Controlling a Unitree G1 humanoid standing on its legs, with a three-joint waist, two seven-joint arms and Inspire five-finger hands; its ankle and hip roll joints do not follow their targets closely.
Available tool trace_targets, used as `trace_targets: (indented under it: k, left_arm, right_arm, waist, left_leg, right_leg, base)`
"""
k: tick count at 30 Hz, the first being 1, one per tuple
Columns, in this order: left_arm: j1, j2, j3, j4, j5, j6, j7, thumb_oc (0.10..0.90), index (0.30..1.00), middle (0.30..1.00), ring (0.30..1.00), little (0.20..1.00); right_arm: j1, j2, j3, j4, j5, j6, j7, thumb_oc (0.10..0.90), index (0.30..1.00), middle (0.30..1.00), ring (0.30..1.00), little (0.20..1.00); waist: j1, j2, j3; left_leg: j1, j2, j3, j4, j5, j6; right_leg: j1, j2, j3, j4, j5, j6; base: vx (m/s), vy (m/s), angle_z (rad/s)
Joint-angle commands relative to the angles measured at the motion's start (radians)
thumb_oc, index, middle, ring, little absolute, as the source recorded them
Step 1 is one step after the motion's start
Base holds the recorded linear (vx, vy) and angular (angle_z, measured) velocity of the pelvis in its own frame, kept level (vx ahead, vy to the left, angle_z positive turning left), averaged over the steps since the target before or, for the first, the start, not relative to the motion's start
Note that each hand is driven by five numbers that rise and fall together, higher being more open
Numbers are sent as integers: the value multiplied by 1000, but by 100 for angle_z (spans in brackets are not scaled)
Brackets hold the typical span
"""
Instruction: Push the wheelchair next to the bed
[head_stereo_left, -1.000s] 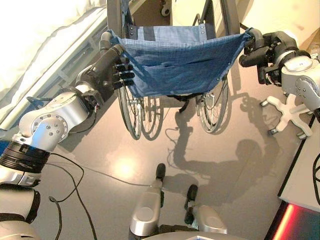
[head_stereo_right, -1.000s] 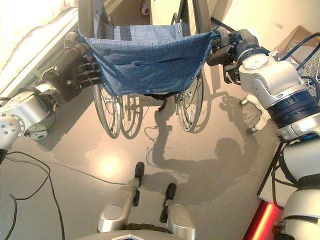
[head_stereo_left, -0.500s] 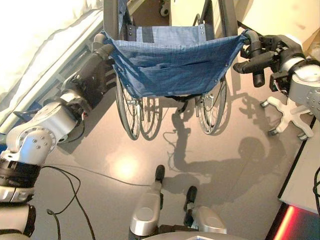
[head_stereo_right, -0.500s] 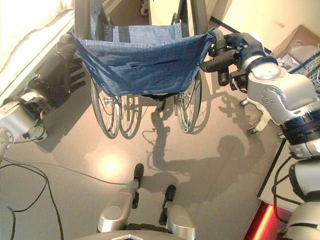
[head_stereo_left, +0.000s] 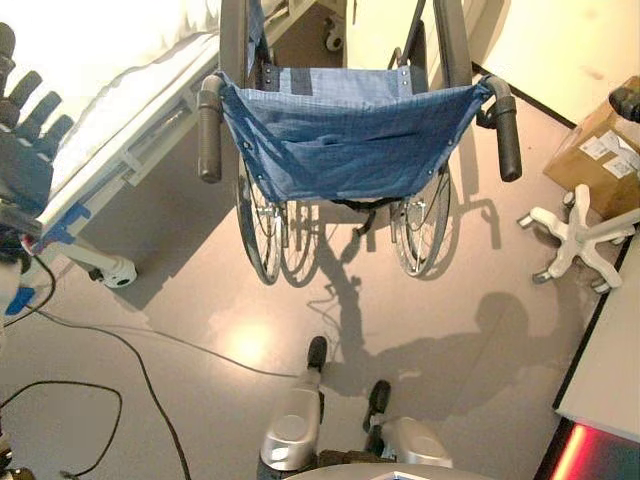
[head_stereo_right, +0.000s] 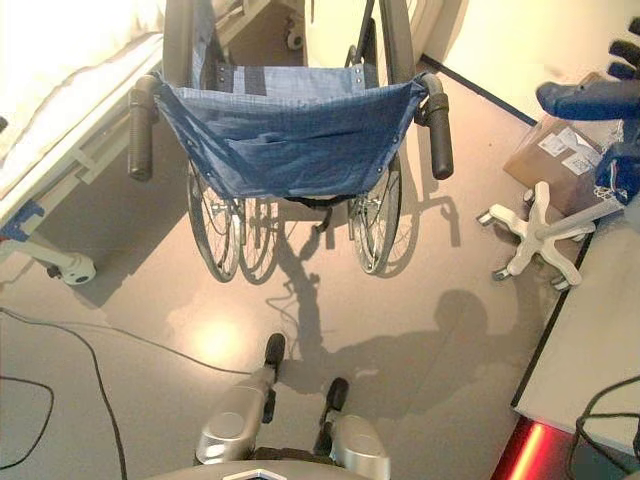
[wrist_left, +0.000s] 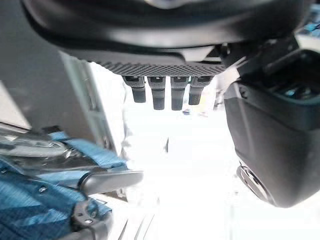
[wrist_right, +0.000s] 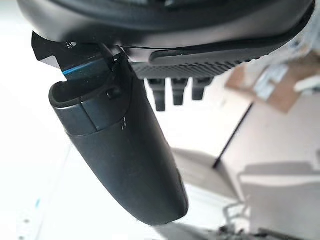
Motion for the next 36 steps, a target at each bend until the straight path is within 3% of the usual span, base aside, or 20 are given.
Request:
trace_targets:
  k: [1,7,10,11,17,18,22,23,25,29,33,35,36]
  left_arm:
    - [94,70,24,-2,-5,-88,-37,800,900,900,900,900]
    - [184,10,69,-7,6,-75,-29,800,900,900,900,900]
    - [248,-63,78,-36,28,-63,-18,800,900,900,900,900]
    - [285,-125,64,-38,39,-48,-26,800,900,900,900,900]
    - [383,-307,-55,6,101,-2,-9,800,900,900,900,900]
    - [385,-311,-61,10,100,1,-7,800,900,900,900,900]
    - [384,-393,-193,141,137,15,1,800,900,900,900,900]
    - [384,-393,-193,142,137,14,0,800,900,900,900,900]
    - [359,-449,-300,241,174,1,-4,800,900,900,900,900]
    - [321,-513,-419,340,247,-37,1,800,900,900,900,900]
    - [286,-587,-536,511,384,-125,-29,800,900,900,900,900]
    - [277,-609,-564,569,397,-121,-53,800,900,900,900,900]
    - [269,-633,-587,642,426,-153,-79,800,900,900,900,900]
  right_arm:
    - [59,-109,-13,-11,-47,-60,-59,800,900,900,900,900]
    - [209,-51,-120,-69,-53,-45,-70,800,900,900,900,900]
    - [353,32,-203,-134,-59,-39,-83,800,900,900,900,900]
    - [423,102,-227,-146,-68,-54,-88,800,900,900,900,900]
    - [614,341,-216,-113,-63,-139,-104,800,900,900,900,900]
    - [621,348,-214,-109,-59,-142,-104,800,900,900,900,900]
    - [672,474,-122,37,-18,-216,-101,800,900,900,900,900]
    - [672,473,-122,38,-18,-216,-101,800,900,900,900,900]
    - [663,560,-31,176,7,-283,-80,800,900,900,900,900]
    - [641,641,49,300,45,-307,-80,800,900,900,900,900]
    - [619,734,163,442,-48,-311,-66,800,900,900,900,900]
    - [609,760,192,491,-76,-309,-41,800,900,900,900,900]
    - [598,786,219,543,-113,-315,-9,800,900,900,900,900]
  waist:
    - [-3,-28,-254]
    - [-10,-24,-251]
    - [-11,-22,-246]
    - [-12,-20,-241]
    - [-26,-12,-234]
    - [-26,-11,-234]
    - [-40,-2,-231]
    - [-40,-2,-231]
    - [-46,4,-229]
    - [-51,10,-229]
    - [-56,16,-236]
    - [-57,18,-240]
    - [-60,20,-243]
  left_leg:
    - [64,23,28,20,-98,-49]
    - [61,24,26,20,-94,-50]
    - [55,24,24,21,-92,-49]
    - [53,25,24,21,-92,-48]
    - [47,25,23,17,-87,-47]
    - [47,25,23,17,-87,-47]
    - [50,22,25,15,-86,-45]
    - [50,22,25,15,-86,-45]
    - [52,19,27,21,-89,-43]
    - [55,16,27,26,-96,-41]
    - [65,13,28,22,-103,-41]
    - [69,13,30,19,-106,-40]
    - [72,12,33,17,-107,-41]
  right_leg:
    - [-82,-21,-38,79,18,8]
    - [-86,-21,-38,82,18,9]
    - [-90,-23,-37,82,18,11]
    - [-93,-24,-38,84,18,12]
    - [-101,-29,-38,76,24,19]
    - [-101,-30,-38,76,24,20]
    - [-103,-38,-42,66,38,27]
    - [-103,-38,-42,66,38,27]
    - [-103,-44,-43,62,46,29]
    - [-100,-49,-42,58,53,30]
    - [-98,-53,-39,53,59,31]
    - [-97,-54,-38,51,60,32]
    - [-95,-55,-36,48,61,33]
  base:
    - [0,0,0]
    - [0,0,0]
    - [-12,2,0]
    - [-39,3,0]
    - [-39,2,1]
    - [0,0,0]
    - [-18,11,-3]
    - [0,0,0]
    - [0,0,0]
    - [3,2,-2]
    - [0,0,0]
    - [0,0,0]
    - [37,28,-2]
